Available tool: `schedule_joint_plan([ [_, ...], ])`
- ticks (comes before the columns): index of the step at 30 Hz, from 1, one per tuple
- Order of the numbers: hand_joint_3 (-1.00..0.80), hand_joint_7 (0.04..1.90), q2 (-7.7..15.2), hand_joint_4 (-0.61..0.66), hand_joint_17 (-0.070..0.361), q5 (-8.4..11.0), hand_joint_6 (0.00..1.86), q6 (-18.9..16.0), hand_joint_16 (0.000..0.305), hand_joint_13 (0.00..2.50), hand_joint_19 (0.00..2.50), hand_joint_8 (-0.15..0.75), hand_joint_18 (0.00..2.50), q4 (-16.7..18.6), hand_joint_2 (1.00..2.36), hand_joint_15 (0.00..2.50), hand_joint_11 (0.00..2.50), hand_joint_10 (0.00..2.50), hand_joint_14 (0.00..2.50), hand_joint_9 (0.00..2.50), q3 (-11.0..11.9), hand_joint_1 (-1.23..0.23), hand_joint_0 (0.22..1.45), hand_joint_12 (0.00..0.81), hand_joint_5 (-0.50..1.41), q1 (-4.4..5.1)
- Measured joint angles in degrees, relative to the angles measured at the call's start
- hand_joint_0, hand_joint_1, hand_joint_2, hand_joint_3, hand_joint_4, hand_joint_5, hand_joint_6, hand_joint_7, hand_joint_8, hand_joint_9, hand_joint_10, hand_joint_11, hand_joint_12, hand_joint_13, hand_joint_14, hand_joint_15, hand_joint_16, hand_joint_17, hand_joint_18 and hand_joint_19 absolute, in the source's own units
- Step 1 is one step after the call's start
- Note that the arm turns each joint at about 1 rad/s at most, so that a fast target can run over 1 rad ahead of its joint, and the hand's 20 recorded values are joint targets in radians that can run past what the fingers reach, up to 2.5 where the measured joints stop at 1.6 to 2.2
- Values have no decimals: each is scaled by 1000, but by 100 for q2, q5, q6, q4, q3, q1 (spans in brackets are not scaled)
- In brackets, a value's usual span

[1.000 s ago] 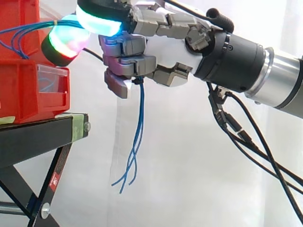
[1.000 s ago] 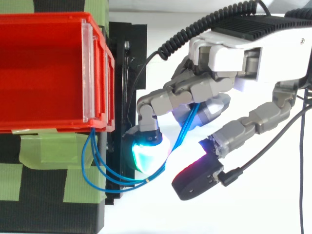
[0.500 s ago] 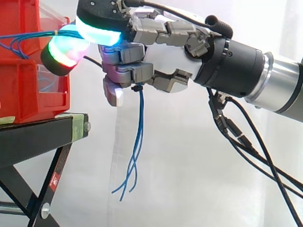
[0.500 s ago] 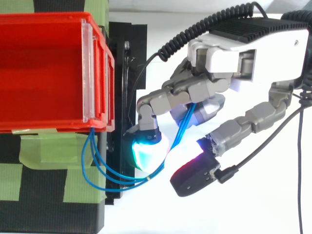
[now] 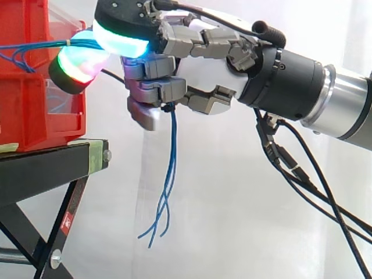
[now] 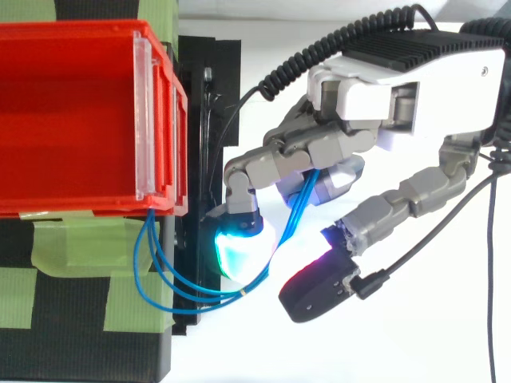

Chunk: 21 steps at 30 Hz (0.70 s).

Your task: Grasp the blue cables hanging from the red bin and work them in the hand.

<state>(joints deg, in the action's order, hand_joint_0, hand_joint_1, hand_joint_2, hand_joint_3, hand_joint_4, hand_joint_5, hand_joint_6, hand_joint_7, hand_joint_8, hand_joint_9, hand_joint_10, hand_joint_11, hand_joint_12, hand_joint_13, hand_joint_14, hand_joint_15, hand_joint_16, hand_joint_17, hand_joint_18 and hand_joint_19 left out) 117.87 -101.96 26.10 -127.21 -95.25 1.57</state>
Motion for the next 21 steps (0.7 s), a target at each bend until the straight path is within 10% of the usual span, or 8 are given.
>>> schedule_joint_plan([
  [7, -89, 1252, -1, 260, 91, 0, 1, 3, 41, 574, 1197, 362, 964, -18, 1022, 1419, 1668, 2500, 2500, 325, 0, -635, 1148, 400, 220, 0],
  [12, -616, 1251, -1, 270, 92, 0, 2, 5, 41, 646, 1616, 365, 1254, -29, 1018, 1472, 1706, 2500, 2500, 354, 0, -578, 1031, 402, 217, 1],
  [21, -649, 1249, -4, 270, 94, 29, 2, -133, 42, 685, 1616, 363, 1303, -155, 1016, 1495, 1717, 2500, 2500, 408, 1, -570, 1017, 403, 221, 8],
])
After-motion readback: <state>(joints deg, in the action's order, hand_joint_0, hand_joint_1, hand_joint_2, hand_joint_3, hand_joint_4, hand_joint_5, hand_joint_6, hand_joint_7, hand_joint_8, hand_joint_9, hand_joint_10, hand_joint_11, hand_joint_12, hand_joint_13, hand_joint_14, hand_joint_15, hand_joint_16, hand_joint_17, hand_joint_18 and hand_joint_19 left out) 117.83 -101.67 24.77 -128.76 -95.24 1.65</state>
